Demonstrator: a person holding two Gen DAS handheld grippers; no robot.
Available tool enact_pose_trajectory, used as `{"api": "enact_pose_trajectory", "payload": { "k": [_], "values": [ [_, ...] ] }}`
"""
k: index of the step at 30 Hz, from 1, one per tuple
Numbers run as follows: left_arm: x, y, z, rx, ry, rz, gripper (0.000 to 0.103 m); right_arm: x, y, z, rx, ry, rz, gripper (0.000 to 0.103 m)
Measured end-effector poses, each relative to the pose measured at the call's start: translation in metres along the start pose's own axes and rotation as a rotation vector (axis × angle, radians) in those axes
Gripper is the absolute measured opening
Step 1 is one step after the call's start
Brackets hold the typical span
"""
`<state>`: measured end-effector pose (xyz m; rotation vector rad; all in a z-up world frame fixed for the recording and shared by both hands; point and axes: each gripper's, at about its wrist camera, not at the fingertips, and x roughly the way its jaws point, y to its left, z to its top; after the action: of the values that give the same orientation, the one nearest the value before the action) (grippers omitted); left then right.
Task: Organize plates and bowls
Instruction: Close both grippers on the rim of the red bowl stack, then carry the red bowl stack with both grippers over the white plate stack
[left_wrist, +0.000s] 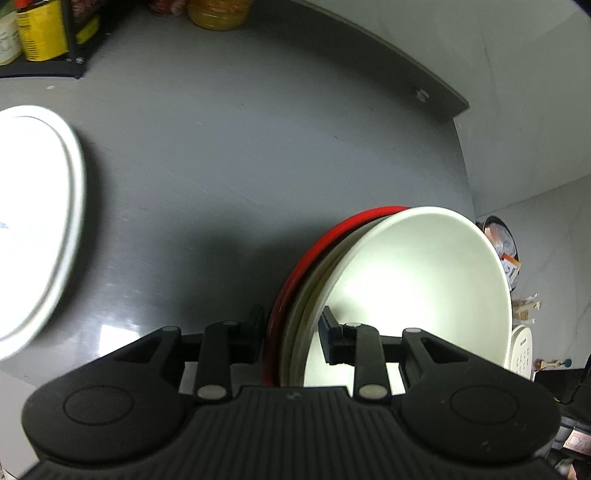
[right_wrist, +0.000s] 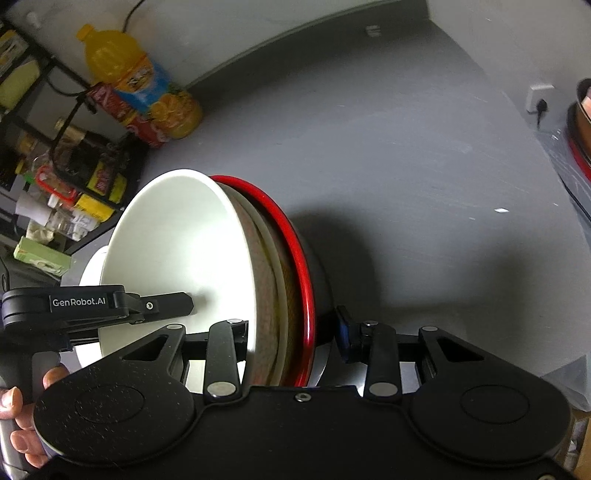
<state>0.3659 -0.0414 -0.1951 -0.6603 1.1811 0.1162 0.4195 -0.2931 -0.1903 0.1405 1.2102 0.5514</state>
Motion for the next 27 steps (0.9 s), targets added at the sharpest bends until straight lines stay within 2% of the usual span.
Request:
{"api": "enact_pose_trajectory", "payload": {
  "k": [14, 27],
  "values": [
    [-0.069, 0.072, 0.015, -0.046, -0.092, -0.002, 0.029, 0.009, 0.092, 0.002, -0.064, -0.019, 0.064, 0.035],
    [-0.106, 0.130, 0.022, -0.106, -0.143, -0.009, 0.030, 0.024, 0.156, 0.000, -0.120, -0.010, 0.082, 0.035]
  ]
}}
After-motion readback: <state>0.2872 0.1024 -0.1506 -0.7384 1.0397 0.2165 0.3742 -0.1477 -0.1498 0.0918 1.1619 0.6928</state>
